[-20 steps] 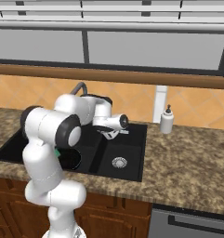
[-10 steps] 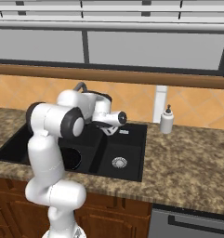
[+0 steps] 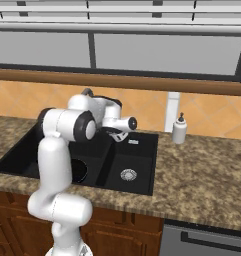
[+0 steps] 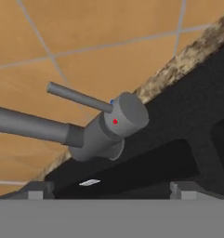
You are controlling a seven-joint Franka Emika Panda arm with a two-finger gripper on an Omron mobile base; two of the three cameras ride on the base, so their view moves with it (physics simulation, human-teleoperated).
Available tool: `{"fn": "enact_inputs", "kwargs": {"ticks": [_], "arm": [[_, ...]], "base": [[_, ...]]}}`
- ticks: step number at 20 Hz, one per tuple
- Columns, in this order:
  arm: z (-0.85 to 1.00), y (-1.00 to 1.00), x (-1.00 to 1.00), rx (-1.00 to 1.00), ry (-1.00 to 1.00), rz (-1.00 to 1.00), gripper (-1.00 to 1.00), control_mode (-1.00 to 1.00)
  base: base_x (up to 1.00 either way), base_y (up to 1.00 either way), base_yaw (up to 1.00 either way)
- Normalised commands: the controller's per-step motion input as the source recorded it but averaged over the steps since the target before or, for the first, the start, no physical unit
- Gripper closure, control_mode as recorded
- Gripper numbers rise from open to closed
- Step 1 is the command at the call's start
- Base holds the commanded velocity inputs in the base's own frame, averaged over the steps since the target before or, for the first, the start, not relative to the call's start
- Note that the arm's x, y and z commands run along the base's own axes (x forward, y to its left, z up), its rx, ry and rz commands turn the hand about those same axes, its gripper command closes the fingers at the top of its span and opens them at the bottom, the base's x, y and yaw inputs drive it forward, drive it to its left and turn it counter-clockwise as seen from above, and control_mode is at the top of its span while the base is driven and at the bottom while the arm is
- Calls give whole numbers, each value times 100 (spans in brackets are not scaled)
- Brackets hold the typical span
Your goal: Pick the pan and sponge and place them into the sink. Then turn on the water.
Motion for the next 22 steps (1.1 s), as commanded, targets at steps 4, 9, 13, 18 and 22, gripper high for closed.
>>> {"fn": "enact_inputs", "kwargs": {"ticks": [4,9,13,18,22], "arm": [[-12,9,30,0,0,0,-100,-100],[-11,16,23,0,0,0,-100,-100],[-7,6,27,0,0,0,-100,-100],[-5,0,35,0,0,0,-100,-100],[-8,2,34,1,0,0,-100,-100]], "base": [[0,0,0],[0,0,0],[0,0,0],[0,0,0],[0,0,0]]}}
